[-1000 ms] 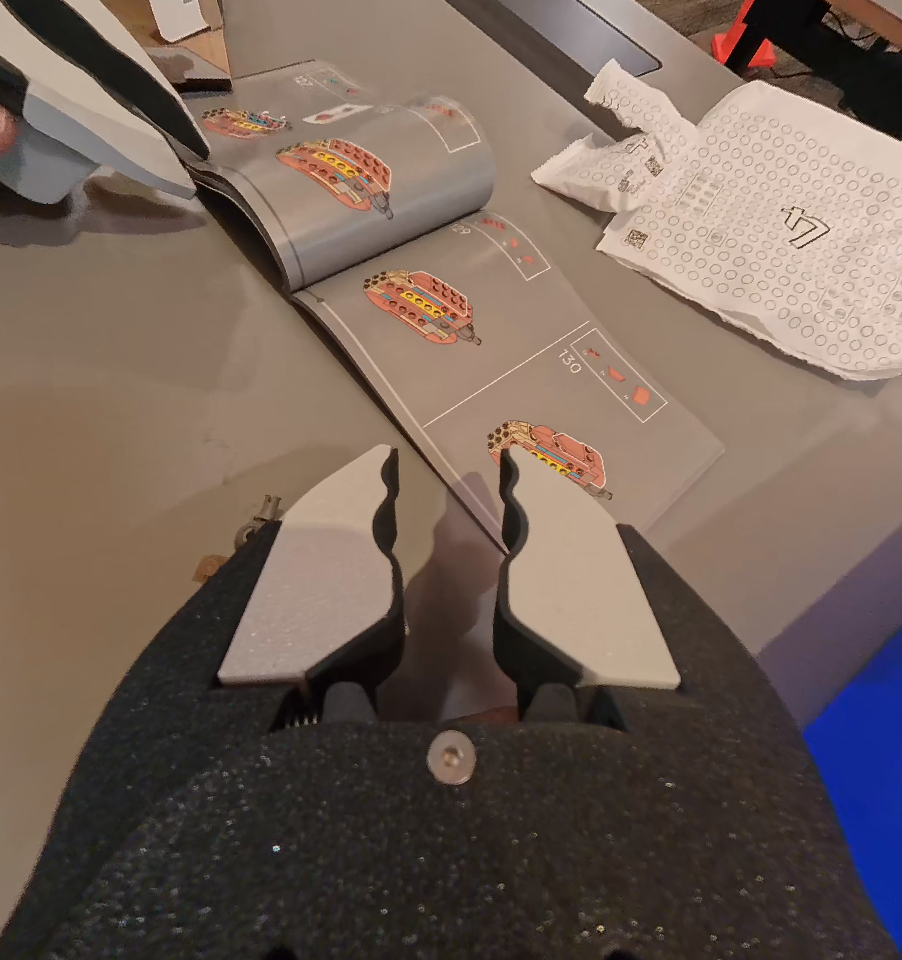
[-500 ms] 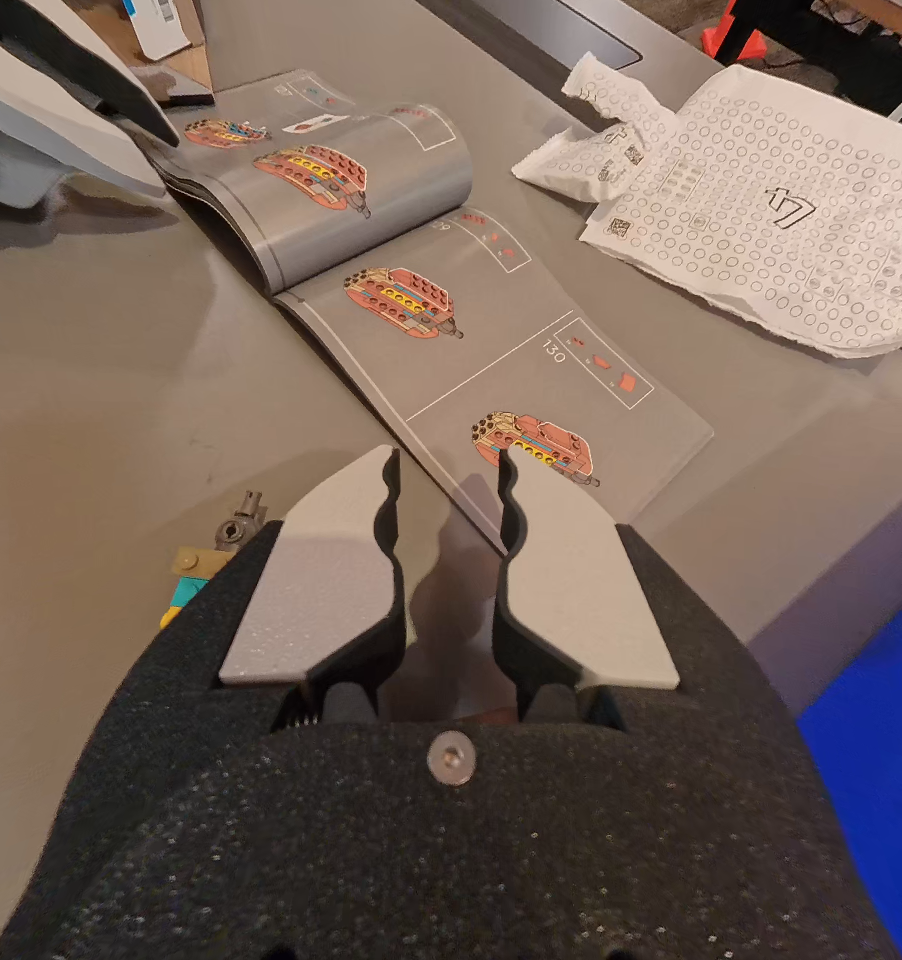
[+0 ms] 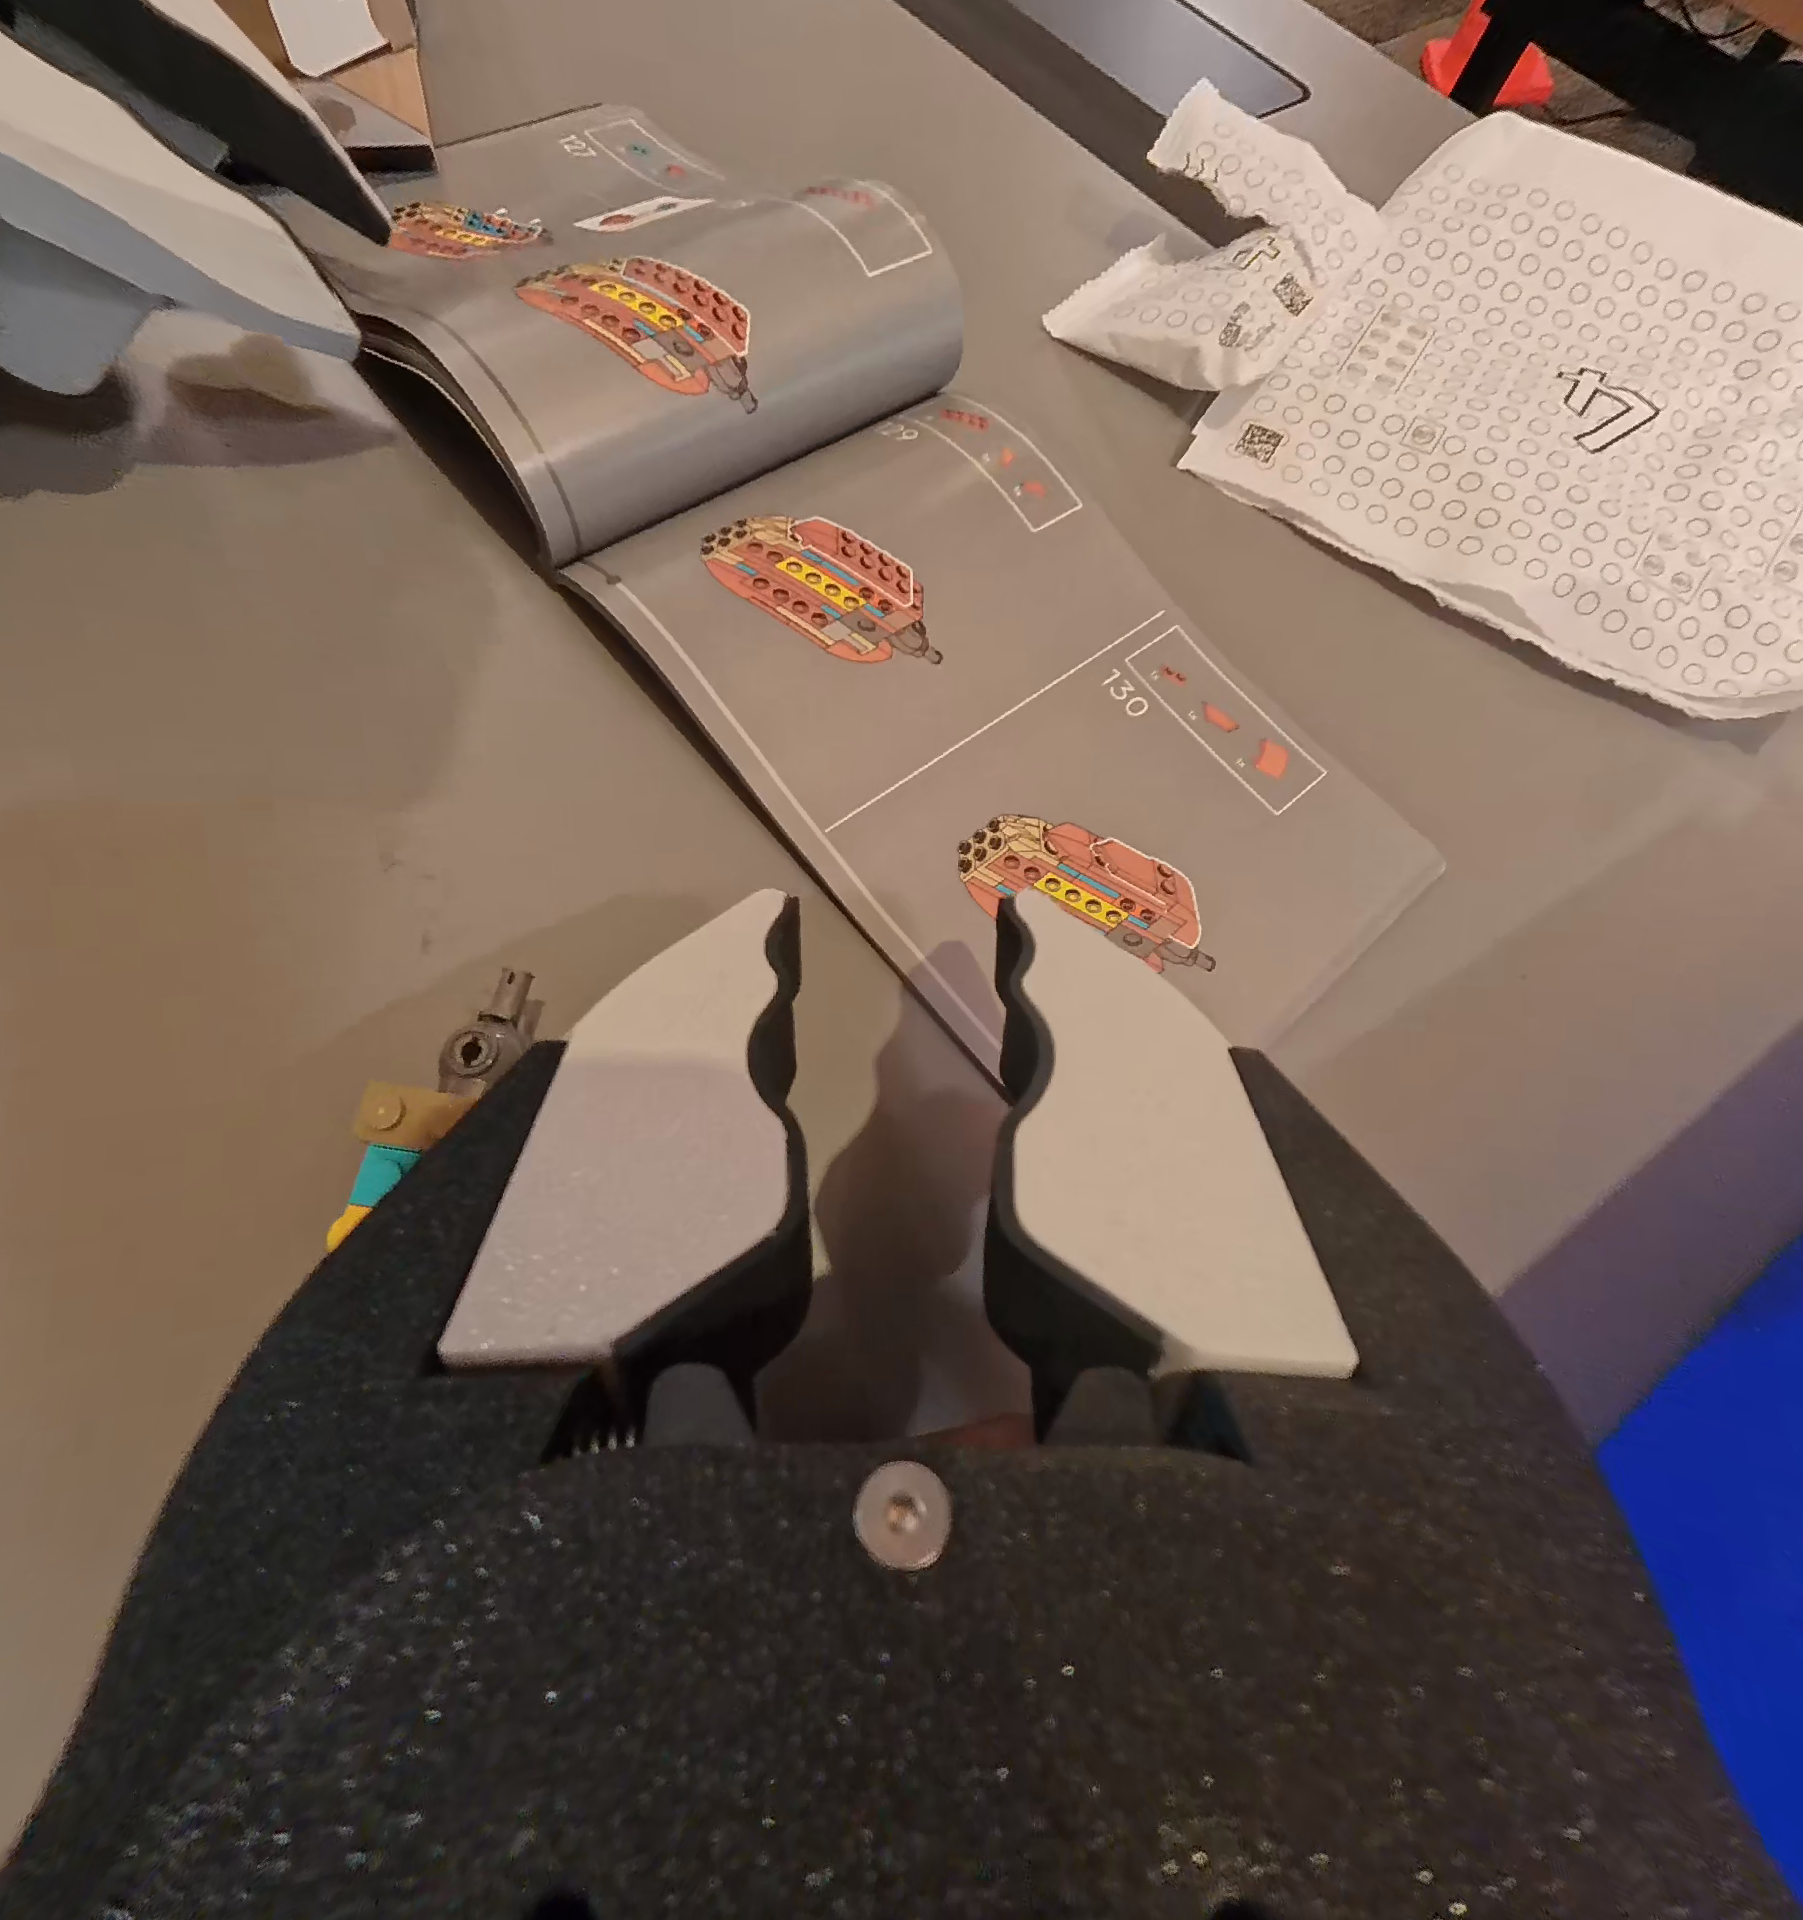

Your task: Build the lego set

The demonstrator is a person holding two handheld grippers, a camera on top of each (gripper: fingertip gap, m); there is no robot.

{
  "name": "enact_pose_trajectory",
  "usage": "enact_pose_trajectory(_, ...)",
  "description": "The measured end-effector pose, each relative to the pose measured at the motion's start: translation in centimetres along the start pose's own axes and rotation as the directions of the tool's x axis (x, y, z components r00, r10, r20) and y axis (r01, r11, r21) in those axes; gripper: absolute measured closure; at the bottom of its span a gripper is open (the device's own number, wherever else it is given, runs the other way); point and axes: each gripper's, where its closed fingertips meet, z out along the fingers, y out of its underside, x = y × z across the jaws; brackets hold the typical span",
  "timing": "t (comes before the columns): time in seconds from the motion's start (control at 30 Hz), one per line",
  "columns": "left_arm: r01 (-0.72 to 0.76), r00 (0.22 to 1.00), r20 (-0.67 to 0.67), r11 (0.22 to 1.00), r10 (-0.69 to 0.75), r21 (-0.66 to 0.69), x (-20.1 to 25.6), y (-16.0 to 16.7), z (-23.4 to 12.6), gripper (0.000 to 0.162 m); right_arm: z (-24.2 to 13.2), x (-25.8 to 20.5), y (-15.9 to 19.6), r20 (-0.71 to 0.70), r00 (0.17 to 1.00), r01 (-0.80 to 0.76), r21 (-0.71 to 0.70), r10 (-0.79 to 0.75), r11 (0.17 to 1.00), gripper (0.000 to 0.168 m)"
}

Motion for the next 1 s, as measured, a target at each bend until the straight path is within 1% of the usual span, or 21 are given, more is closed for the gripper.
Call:
enact_pose_trajectory(0.1,0.042,0.999,-0.024,0.998,-0.043,-0.05,0.0,0.8,0.2,0.126,0.1,0.0,0.1,0.002,1.0,0.0,-0.006,0.0,1.0,0.133)
enact_pose_trajectory(0.2,0.055,0.998,-0.014,0.995,-0.056,-0.089,-0.4,1.6,0.4,0.126,0.1,0.0,0.1,0.003,1.0,-0.001,-0.008,0.001,1.0,0.133)
enact_pose_trajectory(0.37,0.069,0.998,0.001,0.991,-0.07,-0.115,-0.8,2.0,0.3,0.128,0.1,0.0,0.1,0.005,1.0,-0.001,-0.009,0.001,1.0,0.133)
enact_pose_trajectory(0.57,0.087,0.996,0.003,0.99,-0.088,-0.112,-1.0,2.0,0.1,0.127,0.1,-0.1,0.2,0.007,1.0,0.0,-0.01,0.0,1.0,0.133)
enact_pose_trajectory(0.7,0.068,0.998,0.004,0.995,-0.068,-0.079,-0.8,1.4,-0.1,0.117,0.1,-0.1,0.2,0.006,1.0,0.001,-0.011,-0.001,1.0,0.133)
enact_pose_trajectory(0.87,0.025,0.999,-0.036,1.0,-0.024,0.012,0.3,-0.2,-0.6,0.118,0.1,-0.1,0.2,0.007,1.0,-0.003,-0.012,0.003,1.0,0.133)
enact_pose_trajectory(1.0,-0.064,0.994,-0.088,0.995,0.071,0.079,1.9,-0.9,-0.8,0.119,0.2,-0.1,0.3,0.009,1.0,0.002,-0.016,-0.002,1.0,0.133)
